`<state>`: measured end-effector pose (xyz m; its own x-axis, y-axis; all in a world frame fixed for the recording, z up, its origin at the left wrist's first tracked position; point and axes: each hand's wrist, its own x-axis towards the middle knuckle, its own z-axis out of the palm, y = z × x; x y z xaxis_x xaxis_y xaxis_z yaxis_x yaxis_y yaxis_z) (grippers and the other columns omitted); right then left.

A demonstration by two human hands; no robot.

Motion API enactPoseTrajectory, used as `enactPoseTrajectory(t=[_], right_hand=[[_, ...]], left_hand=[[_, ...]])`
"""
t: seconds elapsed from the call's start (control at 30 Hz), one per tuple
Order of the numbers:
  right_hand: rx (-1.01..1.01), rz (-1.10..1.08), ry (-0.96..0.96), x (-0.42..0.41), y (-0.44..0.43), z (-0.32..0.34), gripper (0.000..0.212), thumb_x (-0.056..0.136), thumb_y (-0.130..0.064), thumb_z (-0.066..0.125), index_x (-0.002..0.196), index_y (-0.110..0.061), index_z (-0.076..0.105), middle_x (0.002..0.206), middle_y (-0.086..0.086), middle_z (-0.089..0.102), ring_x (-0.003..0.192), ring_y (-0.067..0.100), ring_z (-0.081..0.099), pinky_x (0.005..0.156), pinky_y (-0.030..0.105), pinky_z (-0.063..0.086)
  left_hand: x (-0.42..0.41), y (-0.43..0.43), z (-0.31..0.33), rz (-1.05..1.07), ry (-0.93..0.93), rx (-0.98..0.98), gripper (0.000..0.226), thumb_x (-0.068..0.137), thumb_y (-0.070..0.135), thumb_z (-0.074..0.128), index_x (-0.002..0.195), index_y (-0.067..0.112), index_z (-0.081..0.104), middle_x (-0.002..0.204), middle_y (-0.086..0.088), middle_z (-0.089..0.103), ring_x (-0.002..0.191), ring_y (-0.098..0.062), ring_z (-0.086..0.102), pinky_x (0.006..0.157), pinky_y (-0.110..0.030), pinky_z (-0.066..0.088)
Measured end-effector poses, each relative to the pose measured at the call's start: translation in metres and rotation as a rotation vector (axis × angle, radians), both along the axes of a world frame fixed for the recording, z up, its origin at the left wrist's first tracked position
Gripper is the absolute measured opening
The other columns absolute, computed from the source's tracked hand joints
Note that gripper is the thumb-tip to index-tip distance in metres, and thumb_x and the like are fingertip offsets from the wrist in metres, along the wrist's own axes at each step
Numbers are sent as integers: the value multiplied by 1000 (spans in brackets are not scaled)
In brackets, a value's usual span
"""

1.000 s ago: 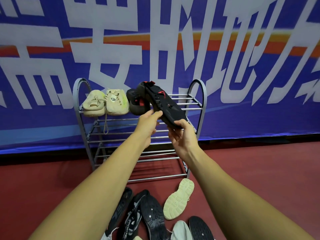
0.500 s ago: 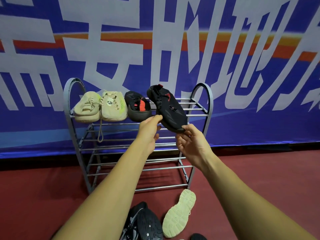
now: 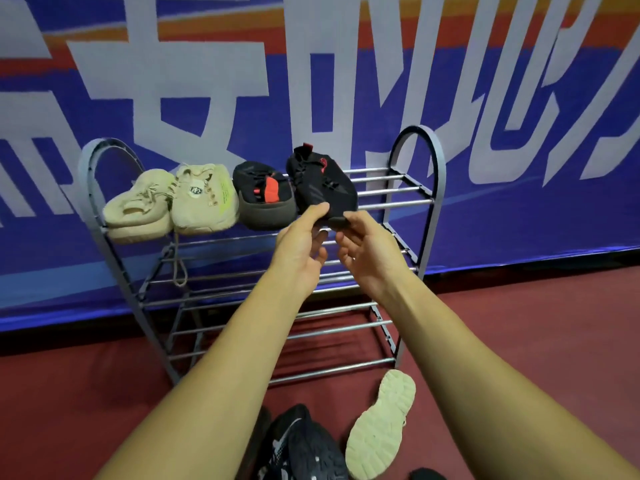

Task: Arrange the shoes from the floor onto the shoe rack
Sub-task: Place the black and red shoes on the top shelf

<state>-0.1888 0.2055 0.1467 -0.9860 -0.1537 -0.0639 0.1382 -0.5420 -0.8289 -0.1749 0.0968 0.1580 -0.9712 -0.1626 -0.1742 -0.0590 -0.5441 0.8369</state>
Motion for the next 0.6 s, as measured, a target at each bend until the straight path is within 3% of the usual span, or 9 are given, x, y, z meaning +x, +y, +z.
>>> enactPoseTrajectory(t=[0.1, 0.27, 0.37, 0.6], right_hand=[[52, -18, -15, -7, -4, -5, 23, 94, -27, 62, 107, -10, 71, 91, 1, 75, 68, 8, 61, 62, 22, 45], [287, -24, 46, -2, -3, 6, 34, 100, -36, 56, 108, -7, 71, 96, 6, 78, 63, 8, 59, 59, 26, 41], [362, -50, 56, -4, -3, 16, 43, 101, -34, 55, 115, 3, 68, 111, 18, 74, 68, 13, 56, 61, 28, 40], [287, -53, 70, -12, -8, 3, 50, 98, -43, 59, 117, 3, 67, 110, 17, 75, 63, 12, 55, 55, 26, 38]], left_hand=[[-6, -2, -10, 13, -41, 21, 19, 80, 27, 78, 96, 19, 70, 93, 3, 72, 87, -11, 60, 66, -25, 40], [-5, 5, -7, 39, -99, 40, 12, 82, 27, 73, 89, 19, 67, 70, 8, 67, 72, -8, 56, 56, -22, 37], [-5, 7, -1, 64, -117, 17, 18, 82, 28, 74, 96, 17, 68, 78, 4, 67, 73, -9, 56, 56, -22, 37], [-5, -10, -4, 59, -105, -197, 40, 81, 40, 77, 115, 21, 71, 99, 4, 70, 80, -9, 57, 58, -21, 36]])
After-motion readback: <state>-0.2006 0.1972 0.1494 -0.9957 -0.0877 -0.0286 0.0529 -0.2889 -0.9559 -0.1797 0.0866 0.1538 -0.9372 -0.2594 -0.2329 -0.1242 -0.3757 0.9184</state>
